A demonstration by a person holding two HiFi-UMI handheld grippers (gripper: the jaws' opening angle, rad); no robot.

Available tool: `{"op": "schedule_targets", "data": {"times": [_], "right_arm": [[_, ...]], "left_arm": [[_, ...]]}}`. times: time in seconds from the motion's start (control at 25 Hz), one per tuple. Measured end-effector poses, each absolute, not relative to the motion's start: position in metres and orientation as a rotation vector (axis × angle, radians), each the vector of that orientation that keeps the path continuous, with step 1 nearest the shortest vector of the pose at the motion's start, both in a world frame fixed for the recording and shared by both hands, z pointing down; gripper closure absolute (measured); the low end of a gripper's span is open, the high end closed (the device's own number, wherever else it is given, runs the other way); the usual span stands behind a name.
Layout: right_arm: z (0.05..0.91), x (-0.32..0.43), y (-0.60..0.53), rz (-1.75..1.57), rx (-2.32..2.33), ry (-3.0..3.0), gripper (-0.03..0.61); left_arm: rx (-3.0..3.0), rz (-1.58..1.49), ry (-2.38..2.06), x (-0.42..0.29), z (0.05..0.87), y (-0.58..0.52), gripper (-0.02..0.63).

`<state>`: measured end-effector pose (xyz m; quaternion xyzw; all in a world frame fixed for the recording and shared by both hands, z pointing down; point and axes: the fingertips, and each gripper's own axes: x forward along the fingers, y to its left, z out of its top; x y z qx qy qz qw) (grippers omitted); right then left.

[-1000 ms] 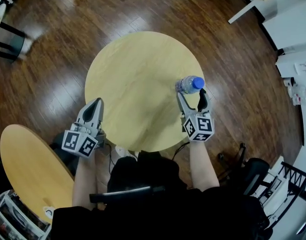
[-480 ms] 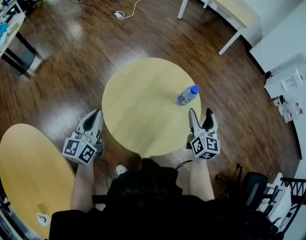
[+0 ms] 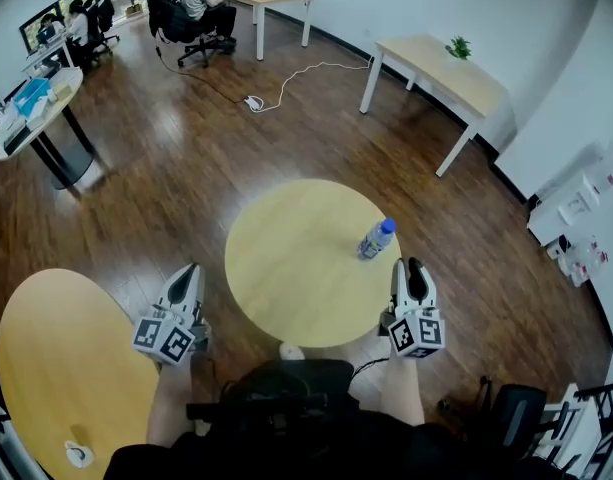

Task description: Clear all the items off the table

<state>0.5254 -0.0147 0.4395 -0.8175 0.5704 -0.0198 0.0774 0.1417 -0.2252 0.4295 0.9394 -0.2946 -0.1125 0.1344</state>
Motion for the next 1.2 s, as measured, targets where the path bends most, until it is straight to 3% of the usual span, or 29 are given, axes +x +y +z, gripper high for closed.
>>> {"op": "schedule_targets", "data": {"times": [0.88,1.2], "right_arm": [[0.433,0.538,0.004,-0.042,-2.462,1.737,0.448],[0.431,0.546,-0.044,-0.024,-2.365,1.883,0.448]], "left_arm": [[2.716,-0.361,-0.87,0.15,0.421,-0.213,0.612],[2.707,-0.343,-0.992,0.139,0.422,-0.216,0.612]]}}
